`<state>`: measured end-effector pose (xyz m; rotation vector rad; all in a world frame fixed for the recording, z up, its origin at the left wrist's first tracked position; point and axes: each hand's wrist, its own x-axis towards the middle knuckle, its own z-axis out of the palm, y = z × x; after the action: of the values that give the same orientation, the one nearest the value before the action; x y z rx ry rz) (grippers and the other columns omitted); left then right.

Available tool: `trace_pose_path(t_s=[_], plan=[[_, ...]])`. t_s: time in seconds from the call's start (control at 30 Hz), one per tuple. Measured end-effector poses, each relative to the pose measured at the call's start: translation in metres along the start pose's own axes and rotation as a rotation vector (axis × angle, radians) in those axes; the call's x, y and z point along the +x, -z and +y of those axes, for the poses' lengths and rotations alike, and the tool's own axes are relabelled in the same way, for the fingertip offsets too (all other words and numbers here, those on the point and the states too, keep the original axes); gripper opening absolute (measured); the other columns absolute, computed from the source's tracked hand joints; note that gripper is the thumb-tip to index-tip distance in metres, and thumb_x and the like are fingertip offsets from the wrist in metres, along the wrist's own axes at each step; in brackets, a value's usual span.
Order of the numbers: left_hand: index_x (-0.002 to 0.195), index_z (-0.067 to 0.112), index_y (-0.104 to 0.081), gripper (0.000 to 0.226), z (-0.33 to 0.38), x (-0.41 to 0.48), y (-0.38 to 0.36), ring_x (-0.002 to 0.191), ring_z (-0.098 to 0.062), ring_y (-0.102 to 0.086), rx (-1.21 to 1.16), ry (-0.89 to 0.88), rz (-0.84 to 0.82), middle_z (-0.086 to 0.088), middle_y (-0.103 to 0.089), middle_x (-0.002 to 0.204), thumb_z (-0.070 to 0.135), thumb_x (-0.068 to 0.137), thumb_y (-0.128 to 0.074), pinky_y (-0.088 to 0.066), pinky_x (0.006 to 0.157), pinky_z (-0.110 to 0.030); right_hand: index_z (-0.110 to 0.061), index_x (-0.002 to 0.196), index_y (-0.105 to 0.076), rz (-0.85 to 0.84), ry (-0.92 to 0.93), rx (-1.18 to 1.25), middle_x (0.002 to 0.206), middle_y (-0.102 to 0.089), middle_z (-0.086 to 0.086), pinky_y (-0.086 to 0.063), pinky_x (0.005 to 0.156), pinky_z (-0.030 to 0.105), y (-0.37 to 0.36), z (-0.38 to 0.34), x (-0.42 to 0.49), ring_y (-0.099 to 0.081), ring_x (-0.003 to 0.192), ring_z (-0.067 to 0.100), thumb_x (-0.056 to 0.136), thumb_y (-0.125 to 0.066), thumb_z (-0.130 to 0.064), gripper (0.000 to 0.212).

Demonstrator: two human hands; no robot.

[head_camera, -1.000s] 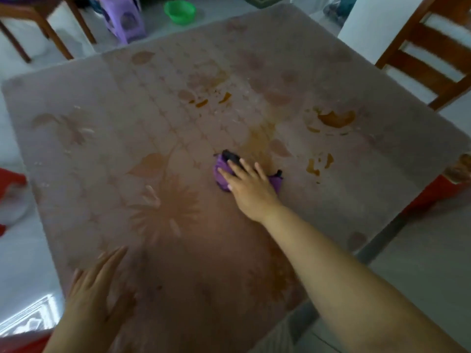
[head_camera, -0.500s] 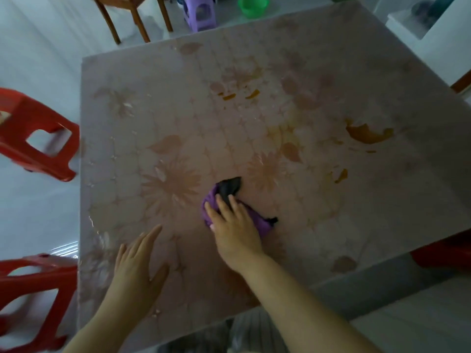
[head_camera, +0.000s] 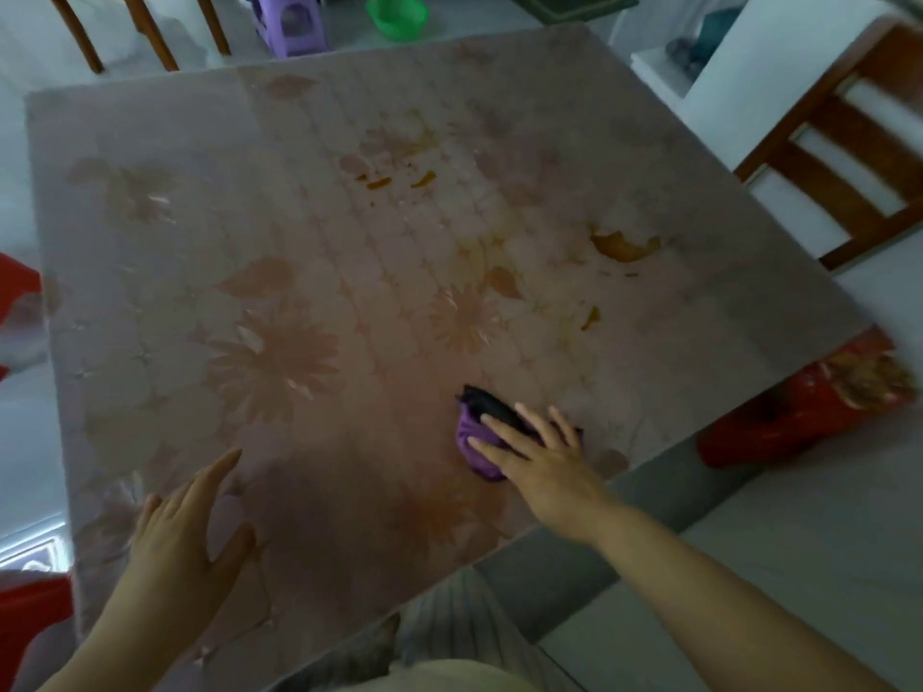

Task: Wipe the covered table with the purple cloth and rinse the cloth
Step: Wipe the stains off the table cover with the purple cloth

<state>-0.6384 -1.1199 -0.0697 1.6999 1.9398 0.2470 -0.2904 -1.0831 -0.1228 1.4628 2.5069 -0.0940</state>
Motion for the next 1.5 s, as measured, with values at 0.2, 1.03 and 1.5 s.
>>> trace_pose_path(t_s=[0.2,1.03,1.5], plan=[[0.134,0.028,-0.04,0.065,-0.019,0.004,-0.004,0.113,-0.042,-0.052,0.042,0.035,-0.06,-0.012,-0.056,0.124,0.038,0.073,-0.06,-0.027,0.104,-0.058,-0.033,0.147,-0.004,0.005,-0.499,0.226,0.157,-0.01,-0.002,-0.016,0.111,0.043,0.01,0.074,0.007,-0.019,0.138,0.028,0.099,-0.032,-0.023,0.057],[0.135,0.018,-0.039,0.072,0.19,0.067,-0.098,0.115,-0.04,-0.051,0.014,0.114,0.015,-0.015,-0.052,0.13,0.006,0.071,-0.071,-0.016,0.11,-0.052,-0.035,0.138,-0.034,0.045,0.201,0.238,0.145,-0.041,-0.005,-0.029,0.106,0.042,-0.014,0.19,0.005,-0.036,0.134,0.019,0.078,-0.049,-0.012,0.066],[0.135,0.02,-0.038,0.066,0.244,0.056,-0.118,0.125,-0.035,-0.043,0.016,0.242,0.111,-0.013,-0.052,0.131,0.012,0.077,-0.068,-0.02,0.111,-0.053,-0.028,0.148,-0.013,-0.012,0.294,0.453,0.158,-0.006,0.005,-0.003,0.115,0.04,0.026,0.148,0.107,0.0,0.144,0.027,0.101,-0.027,-0.026,0.049]])
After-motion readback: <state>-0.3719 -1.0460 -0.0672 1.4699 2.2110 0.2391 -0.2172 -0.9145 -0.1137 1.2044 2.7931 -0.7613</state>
